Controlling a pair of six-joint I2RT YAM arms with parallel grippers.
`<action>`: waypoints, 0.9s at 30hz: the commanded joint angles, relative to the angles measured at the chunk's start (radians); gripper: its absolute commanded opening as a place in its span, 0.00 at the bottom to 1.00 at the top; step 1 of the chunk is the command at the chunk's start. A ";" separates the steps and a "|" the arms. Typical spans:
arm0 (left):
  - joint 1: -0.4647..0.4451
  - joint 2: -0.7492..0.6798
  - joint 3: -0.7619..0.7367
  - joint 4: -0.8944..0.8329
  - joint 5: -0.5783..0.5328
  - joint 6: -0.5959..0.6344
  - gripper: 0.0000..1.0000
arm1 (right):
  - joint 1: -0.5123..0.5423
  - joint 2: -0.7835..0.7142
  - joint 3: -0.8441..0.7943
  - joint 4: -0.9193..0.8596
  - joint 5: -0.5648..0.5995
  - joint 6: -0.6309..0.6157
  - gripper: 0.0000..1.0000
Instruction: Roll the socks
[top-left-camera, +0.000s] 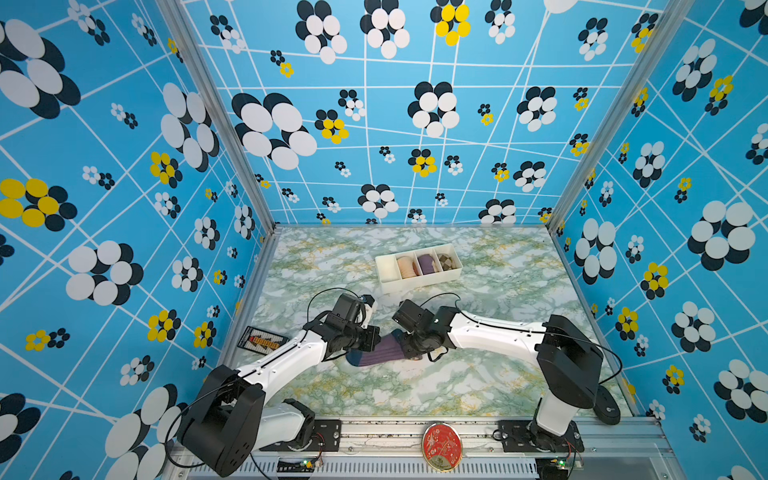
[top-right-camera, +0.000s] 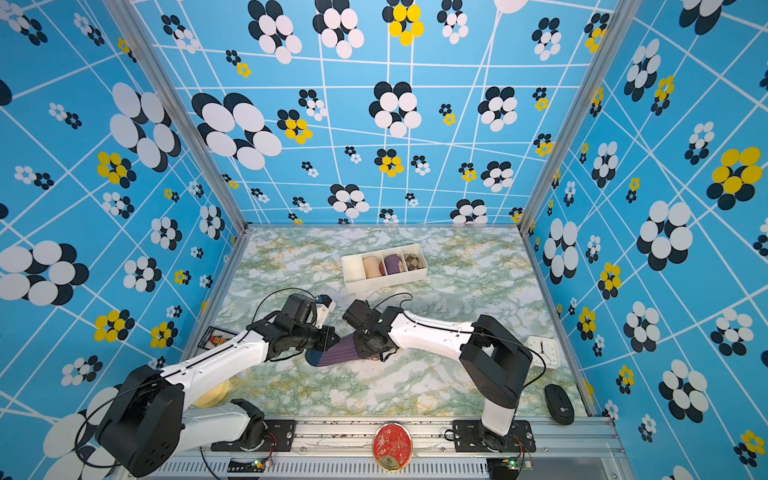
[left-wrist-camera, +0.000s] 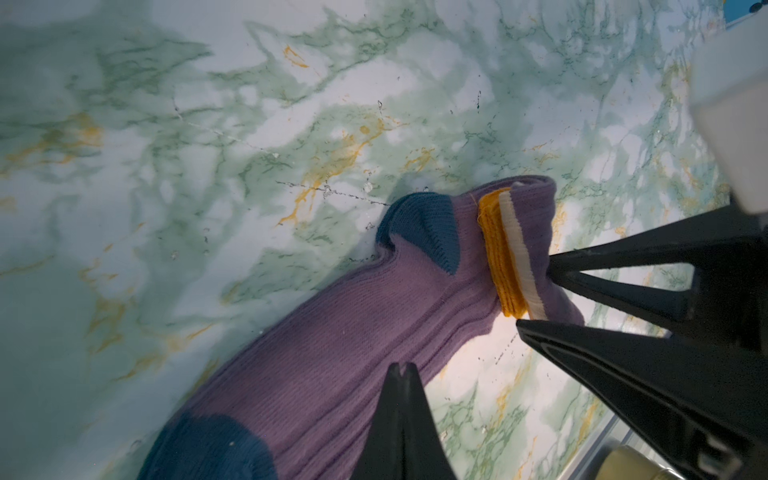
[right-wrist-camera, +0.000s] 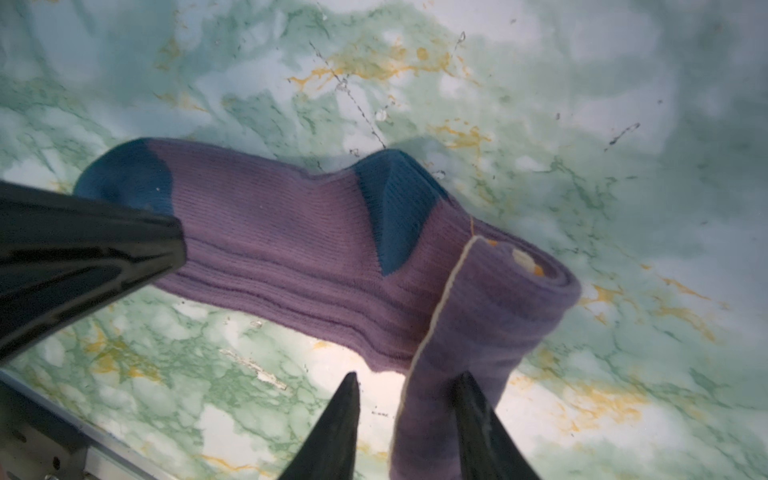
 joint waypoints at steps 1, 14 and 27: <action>0.011 0.000 -0.020 0.005 0.019 -0.006 0.04 | -0.008 0.024 -0.002 0.014 -0.027 0.006 0.40; 0.013 -0.003 -0.016 0.000 0.024 -0.006 0.04 | -0.057 -0.021 -0.123 0.184 -0.155 0.038 0.38; 0.003 -0.002 0.005 -0.003 0.048 -0.013 0.03 | -0.149 -0.070 -0.302 0.442 -0.320 0.130 0.34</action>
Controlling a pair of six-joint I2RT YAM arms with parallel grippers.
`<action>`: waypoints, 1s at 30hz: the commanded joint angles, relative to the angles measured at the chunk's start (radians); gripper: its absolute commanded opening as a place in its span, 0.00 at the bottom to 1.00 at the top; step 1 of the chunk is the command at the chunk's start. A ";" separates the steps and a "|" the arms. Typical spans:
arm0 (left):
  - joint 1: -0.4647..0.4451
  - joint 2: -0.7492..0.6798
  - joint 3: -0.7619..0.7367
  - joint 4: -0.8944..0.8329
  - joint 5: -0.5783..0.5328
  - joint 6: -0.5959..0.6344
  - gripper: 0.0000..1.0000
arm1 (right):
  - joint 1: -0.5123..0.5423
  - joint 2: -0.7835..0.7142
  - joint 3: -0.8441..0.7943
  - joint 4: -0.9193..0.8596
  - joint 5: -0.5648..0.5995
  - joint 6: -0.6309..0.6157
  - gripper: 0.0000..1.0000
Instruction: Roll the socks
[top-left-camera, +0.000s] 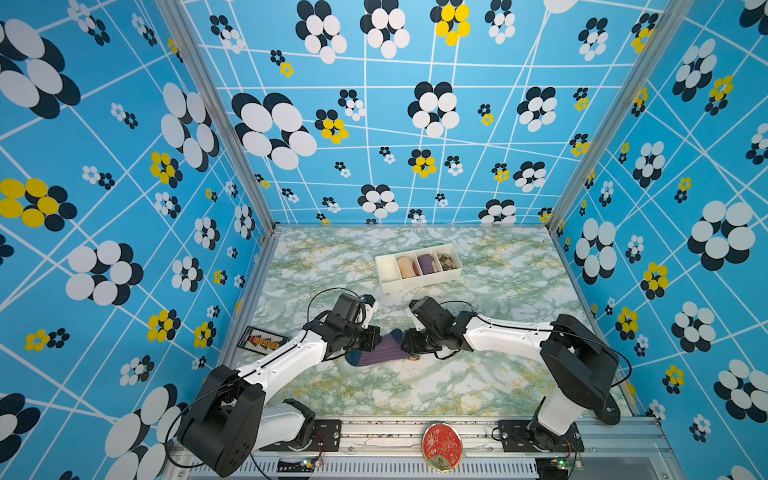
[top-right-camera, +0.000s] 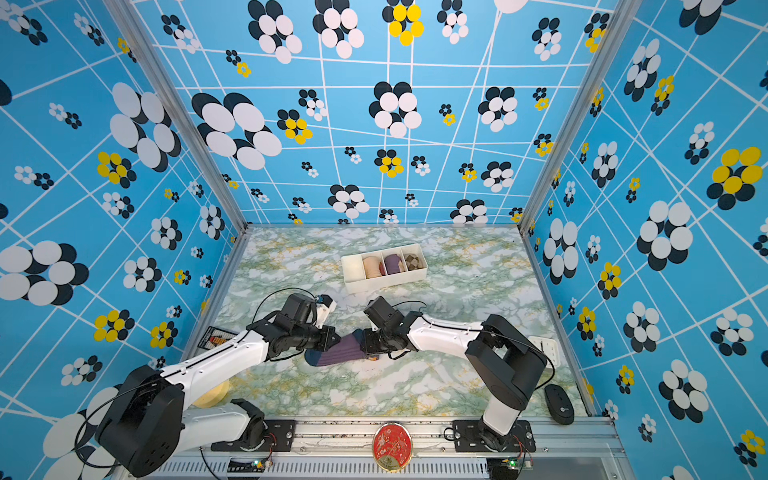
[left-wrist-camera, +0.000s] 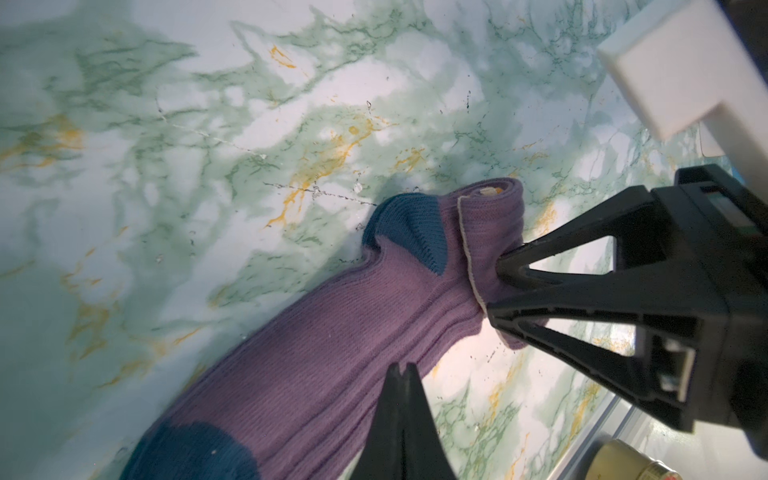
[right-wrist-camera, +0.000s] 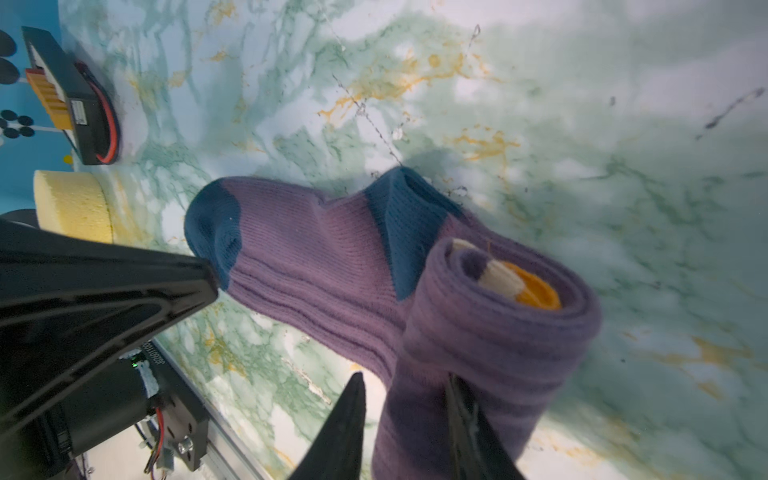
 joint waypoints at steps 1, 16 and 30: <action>-0.003 -0.006 0.007 -0.009 0.025 -0.012 0.02 | -0.032 -0.003 -0.065 0.080 -0.059 0.048 0.32; -0.166 0.073 0.076 0.026 -0.012 -0.040 0.00 | -0.107 0.044 -0.181 0.280 -0.160 0.141 0.00; -0.241 0.194 0.125 0.107 -0.005 -0.073 0.00 | -0.123 0.063 -0.210 0.304 -0.175 0.151 0.00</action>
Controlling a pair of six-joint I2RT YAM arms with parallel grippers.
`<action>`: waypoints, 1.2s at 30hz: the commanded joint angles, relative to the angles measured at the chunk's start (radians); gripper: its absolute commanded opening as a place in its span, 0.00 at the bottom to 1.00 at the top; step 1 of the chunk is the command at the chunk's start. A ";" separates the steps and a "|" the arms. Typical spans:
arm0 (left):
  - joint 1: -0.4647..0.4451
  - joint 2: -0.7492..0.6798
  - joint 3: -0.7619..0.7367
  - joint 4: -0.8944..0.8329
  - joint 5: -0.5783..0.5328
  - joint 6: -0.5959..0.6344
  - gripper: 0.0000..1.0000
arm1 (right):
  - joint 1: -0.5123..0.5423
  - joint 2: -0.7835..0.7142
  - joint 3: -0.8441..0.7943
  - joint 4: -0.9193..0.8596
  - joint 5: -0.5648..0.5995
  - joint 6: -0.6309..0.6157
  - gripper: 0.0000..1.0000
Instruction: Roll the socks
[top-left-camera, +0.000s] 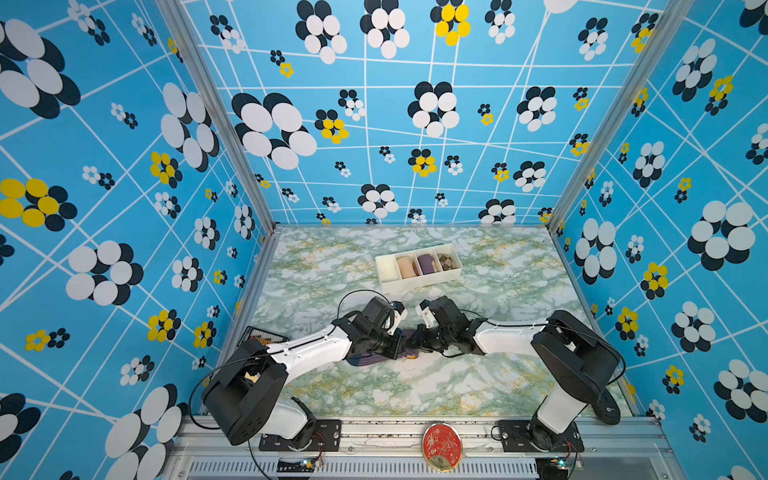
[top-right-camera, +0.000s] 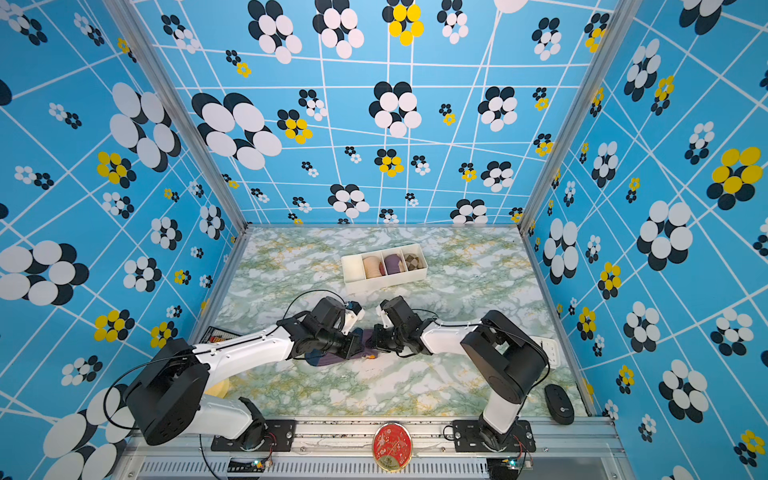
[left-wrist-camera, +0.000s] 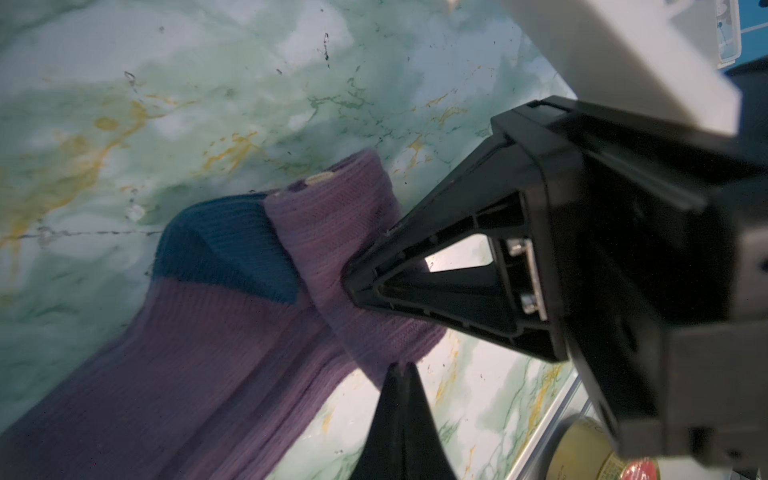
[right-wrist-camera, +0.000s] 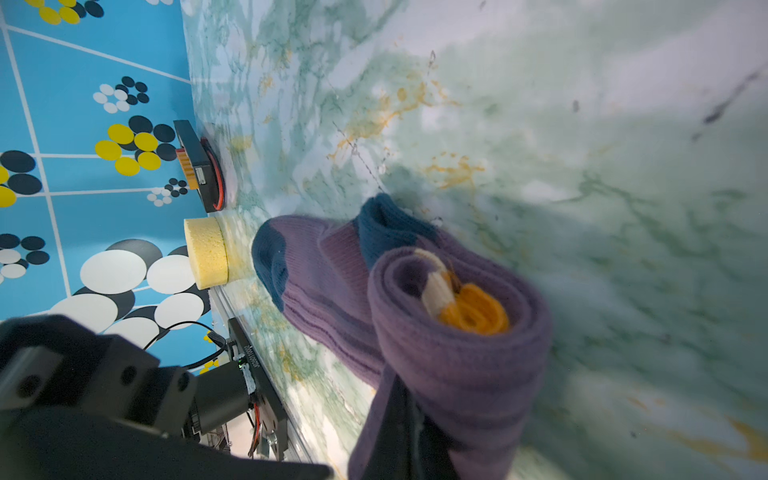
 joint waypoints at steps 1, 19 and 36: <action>-0.009 0.022 0.031 0.031 -0.004 -0.011 0.00 | -0.011 0.039 -0.033 -0.057 0.030 0.005 0.00; -0.015 0.170 0.050 0.003 0.024 0.021 0.00 | -0.035 0.036 -0.039 -0.060 0.031 0.003 0.00; 0.008 0.132 0.084 -0.005 0.013 0.007 0.00 | -0.039 0.033 0.002 -0.128 0.041 -0.024 0.00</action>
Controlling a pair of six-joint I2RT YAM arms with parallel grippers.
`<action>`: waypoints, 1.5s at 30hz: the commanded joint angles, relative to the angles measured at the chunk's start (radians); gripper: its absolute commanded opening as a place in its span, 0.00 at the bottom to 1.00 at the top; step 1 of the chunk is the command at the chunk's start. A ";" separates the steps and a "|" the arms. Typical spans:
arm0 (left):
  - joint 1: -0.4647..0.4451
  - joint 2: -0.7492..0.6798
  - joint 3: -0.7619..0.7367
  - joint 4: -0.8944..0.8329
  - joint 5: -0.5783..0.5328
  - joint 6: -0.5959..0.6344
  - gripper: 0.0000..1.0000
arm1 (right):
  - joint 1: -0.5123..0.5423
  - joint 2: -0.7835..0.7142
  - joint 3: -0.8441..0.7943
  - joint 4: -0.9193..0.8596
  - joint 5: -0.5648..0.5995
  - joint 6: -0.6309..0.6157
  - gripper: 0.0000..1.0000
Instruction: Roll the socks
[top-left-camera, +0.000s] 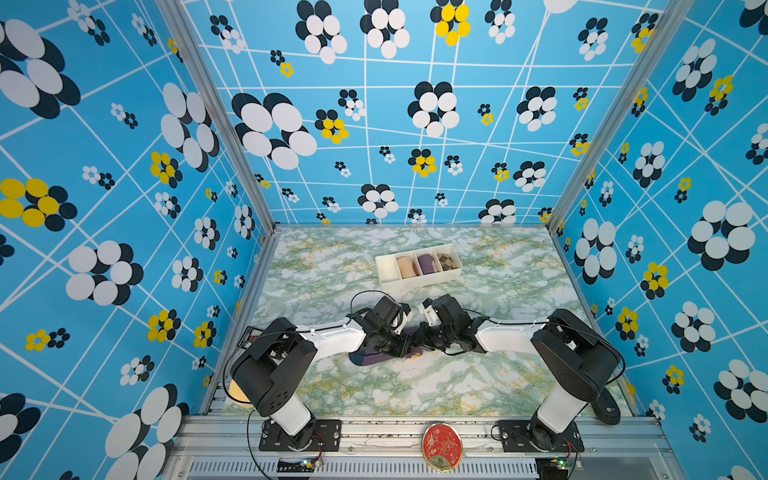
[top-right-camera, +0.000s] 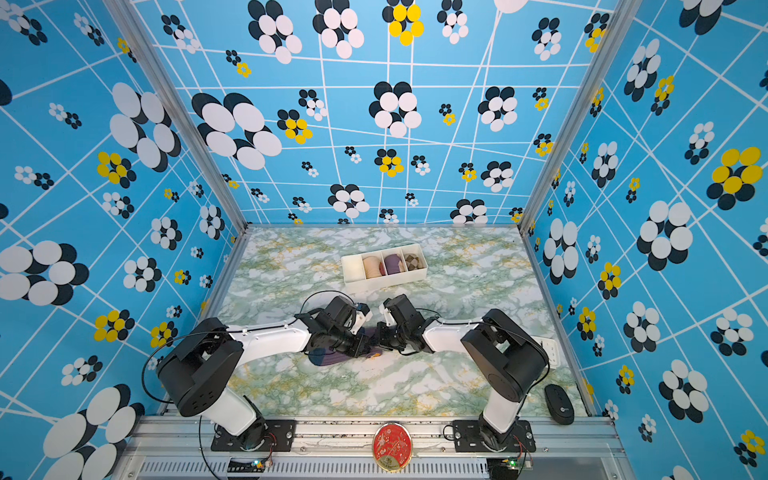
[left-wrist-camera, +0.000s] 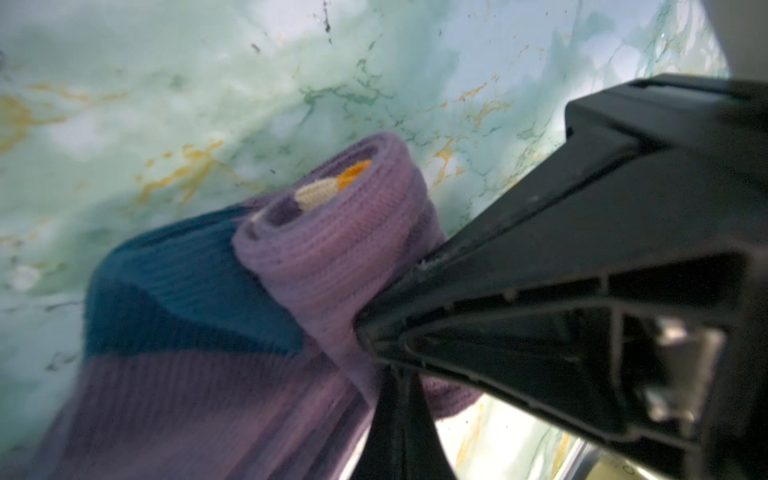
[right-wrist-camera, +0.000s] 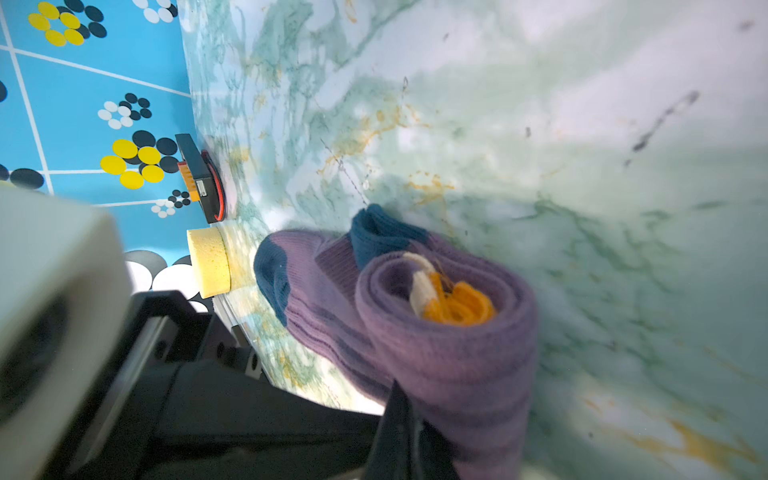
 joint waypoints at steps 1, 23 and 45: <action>0.019 -0.051 0.026 -0.040 0.003 0.005 0.00 | -0.009 0.033 0.001 -0.123 0.058 -0.024 0.00; 0.063 0.065 0.088 0.013 0.022 -0.002 0.00 | -0.009 0.037 0.000 -0.147 0.068 -0.043 0.00; 0.053 0.100 0.090 -0.044 -0.021 0.019 0.00 | -0.009 0.029 0.020 -0.182 0.081 -0.062 0.00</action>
